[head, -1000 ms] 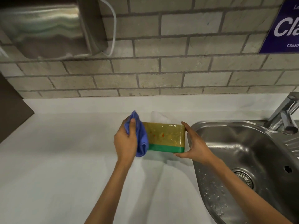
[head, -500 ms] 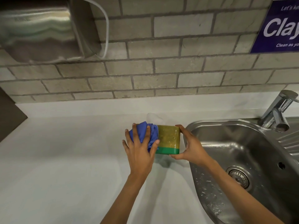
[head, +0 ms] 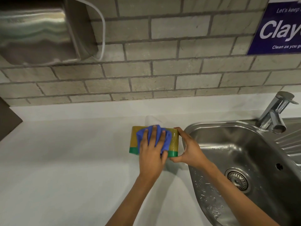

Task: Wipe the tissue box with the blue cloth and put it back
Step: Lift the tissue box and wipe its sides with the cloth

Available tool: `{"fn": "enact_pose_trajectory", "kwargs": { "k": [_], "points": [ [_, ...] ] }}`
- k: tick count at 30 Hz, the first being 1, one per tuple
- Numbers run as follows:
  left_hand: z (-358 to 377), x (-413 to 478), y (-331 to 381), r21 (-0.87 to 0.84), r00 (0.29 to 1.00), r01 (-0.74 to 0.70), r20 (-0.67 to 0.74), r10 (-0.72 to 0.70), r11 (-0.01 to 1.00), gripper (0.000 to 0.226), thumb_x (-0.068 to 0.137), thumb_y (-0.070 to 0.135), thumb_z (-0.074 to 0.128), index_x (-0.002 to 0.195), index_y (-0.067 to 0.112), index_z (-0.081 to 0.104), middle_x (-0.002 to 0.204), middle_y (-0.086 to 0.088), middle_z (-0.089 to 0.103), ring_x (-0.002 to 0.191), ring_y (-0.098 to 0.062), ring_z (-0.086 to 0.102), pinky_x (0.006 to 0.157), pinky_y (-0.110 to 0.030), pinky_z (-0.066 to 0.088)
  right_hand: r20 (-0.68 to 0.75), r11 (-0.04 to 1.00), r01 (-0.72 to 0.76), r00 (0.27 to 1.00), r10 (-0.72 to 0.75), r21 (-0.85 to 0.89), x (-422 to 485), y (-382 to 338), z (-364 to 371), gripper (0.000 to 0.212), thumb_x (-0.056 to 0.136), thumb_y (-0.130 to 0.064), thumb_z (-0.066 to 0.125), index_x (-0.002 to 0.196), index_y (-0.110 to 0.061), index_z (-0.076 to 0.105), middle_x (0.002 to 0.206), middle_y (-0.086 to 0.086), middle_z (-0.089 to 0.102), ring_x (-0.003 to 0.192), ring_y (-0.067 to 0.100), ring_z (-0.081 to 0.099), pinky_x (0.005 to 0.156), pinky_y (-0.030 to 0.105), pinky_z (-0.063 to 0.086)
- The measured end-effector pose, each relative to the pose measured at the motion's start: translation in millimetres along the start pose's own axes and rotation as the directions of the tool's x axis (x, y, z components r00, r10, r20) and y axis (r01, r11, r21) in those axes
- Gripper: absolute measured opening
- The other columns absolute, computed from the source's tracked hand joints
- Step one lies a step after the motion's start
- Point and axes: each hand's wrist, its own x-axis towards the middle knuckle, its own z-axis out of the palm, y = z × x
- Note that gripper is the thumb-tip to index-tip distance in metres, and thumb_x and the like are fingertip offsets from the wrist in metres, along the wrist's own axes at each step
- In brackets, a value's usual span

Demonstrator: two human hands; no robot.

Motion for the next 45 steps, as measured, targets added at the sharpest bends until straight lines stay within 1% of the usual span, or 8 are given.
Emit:
{"fn": "enact_pose_trajectory", "kwargs": {
  "k": [3,9,16,22,27,30,38,45],
  "points": [
    [-1.6,-20.2,-22.0,0.129,0.996,-0.090,0.005,0.090,0.988,0.056,0.076,0.035,0.044,0.128,0.020,0.058,0.133,-0.013,0.059,0.121,-0.043,0.053,0.091,-0.063,0.044,0.004,1.000,0.014,1.000,-0.014,0.014,-0.3,0.8,-1.1,0.097,0.050,-0.027,0.085,0.134,-0.019,0.037,0.119,-0.006,0.057,0.103,0.005,0.055,0.088,0.013,0.043],
    [-8.4,8.6,-16.3,-0.028,0.987,0.134,-0.088,-0.136,0.991,0.046,0.082,0.018,0.052,0.127,0.009,0.058,0.133,-0.024,0.055,0.122,-0.052,0.047,0.098,-0.062,0.042,-0.017,1.000,0.028,0.999,-0.028,0.004,-1.6,-4.5,2.6,0.094,0.051,-0.031,0.085,0.131,-0.020,0.038,0.115,-0.009,0.058,0.100,0.005,0.056,0.083,0.010,0.042],
    [7.8,-14.4,-6.6,0.158,0.972,-0.227,-0.024,0.234,0.961,0.052,0.079,0.034,0.045,0.126,0.019,0.060,0.134,-0.010,0.059,0.122,-0.041,0.053,0.093,-0.060,0.045,-0.028,1.000,0.005,1.000,-0.005,0.011,-3.7,2.4,1.0,0.101,0.049,-0.023,0.084,0.138,-0.016,0.035,0.121,-0.015,0.051,0.108,0.002,0.052,0.085,-0.007,0.031],
    [-6.6,0.3,-15.7,0.034,0.990,0.077,-0.119,-0.073,0.996,0.044,0.083,0.024,0.050,0.123,0.010,0.062,0.129,-0.023,0.059,0.118,-0.053,0.050,0.091,-0.066,0.044,-0.028,0.999,0.001,1.000,0.000,0.039,-5.3,-0.5,6.6,0.102,0.050,-0.033,0.085,0.137,-0.021,0.033,0.122,-0.015,0.053,0.108,0.000,0.052,0.086,-0.005,0.034],
    [7.4,5.7,26.7,0.117,0.984,-0.166,-0.037,0.172,0.979,0.047,0.074,0.027,0.060,0.120,0.021,0.065,0.127,-0.010,0.064,0.116,-0.039,0.059,0.090,-0.056,0.050,-0.045,0.997,0.025,0.999,-0.022,0.076,-3.4,-0.8,4.6,0.083,0.052,-0.029,0.078,0.127,-0.028,0.043,0.117,-0.022,0.057,0.105,-0.006,0.055,0.088,0.006,0.043],
    [13.4,-13.9,6.3,0.097,0.967,-0.241,-0.065,0.247,0.966,0.049,0.077,0.028,0.049,0.123,0.020,0.063,0.130,-0.010,0.062,0.122,-0.040,0.054,0.091,-0.057,0.050,-0.015,0.998,-0.009,1.000,0.010,0.058,-4.1,3.9,1.3,0.100,0.050,-0.028,0.085,0.137,-0.017,0.037,0.119,-0.011,0.059,0.107,0.005,0.058,0.089,0.008,0.044],
    [-4.3,-13.5,-25.9,-0.063,0.966,0.155,-0.200,-0.165,0.986,0.047,0.082,0.020,0.044,0.126,0.010,0.060,0.131,-0.022,0.056,0.118,-0.049,0.046,0.099,-0.055,0.045,-0.035,0.998,0.018,0.999,-0.016,0.066,-7.2,1.0,5.4,0.098,0.048,-0.032,0.087,0.132,-0.025,0.037,0.117,-0.009,0.061,0.107,0.005,0.057,0.091,0.018,0.046],
    [9.5,-8.3,20.2,0.152,0.987,-0.161,0.044,0.156,0.975,0.053,0.085,0.052,0.036,0.127,0.028,0.058,0.135,-0.007,0.058,0.123,-0.036,0.054,0.098,-0.058,0.042,-0.028,0.994,0.011,1.000,-0.008,0.108,-8.9,2.0,5.8,0.089,0.055,-0.025,0.083,0.133,-0.022,0.040,0.117,-0.012,0.062,0.104,0.005,0.062,0.087,0.014,0.048]
  ]
}}
